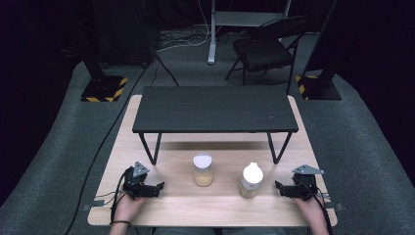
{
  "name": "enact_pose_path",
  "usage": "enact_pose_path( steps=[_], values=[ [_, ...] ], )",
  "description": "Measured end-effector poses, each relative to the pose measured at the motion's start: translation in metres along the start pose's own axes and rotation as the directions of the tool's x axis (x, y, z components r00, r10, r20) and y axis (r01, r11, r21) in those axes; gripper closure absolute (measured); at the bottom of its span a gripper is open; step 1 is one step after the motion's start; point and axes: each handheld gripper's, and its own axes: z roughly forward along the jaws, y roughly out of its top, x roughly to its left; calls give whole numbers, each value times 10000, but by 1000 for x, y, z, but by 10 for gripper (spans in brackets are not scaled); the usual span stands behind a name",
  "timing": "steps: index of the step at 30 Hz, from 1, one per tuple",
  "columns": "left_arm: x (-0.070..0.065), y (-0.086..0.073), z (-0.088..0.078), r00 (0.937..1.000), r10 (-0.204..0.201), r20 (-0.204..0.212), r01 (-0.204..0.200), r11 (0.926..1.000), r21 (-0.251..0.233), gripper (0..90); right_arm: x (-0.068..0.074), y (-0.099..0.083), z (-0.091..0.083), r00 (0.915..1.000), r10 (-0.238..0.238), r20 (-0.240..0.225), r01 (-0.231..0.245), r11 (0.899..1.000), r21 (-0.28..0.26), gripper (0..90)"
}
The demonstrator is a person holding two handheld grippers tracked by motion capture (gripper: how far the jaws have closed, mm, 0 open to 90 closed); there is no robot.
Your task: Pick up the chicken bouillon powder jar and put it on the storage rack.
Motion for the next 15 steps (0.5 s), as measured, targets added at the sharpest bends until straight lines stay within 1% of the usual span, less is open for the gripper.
enact_pose_path(
  steps=[15],
  values=[
    [1, -1, 0, 10000, -7, 53, 7, 10000, -27, 12, 0, -1, 0, 10000, 15, 19, -15, 10000, -19, 59]
  ],
)
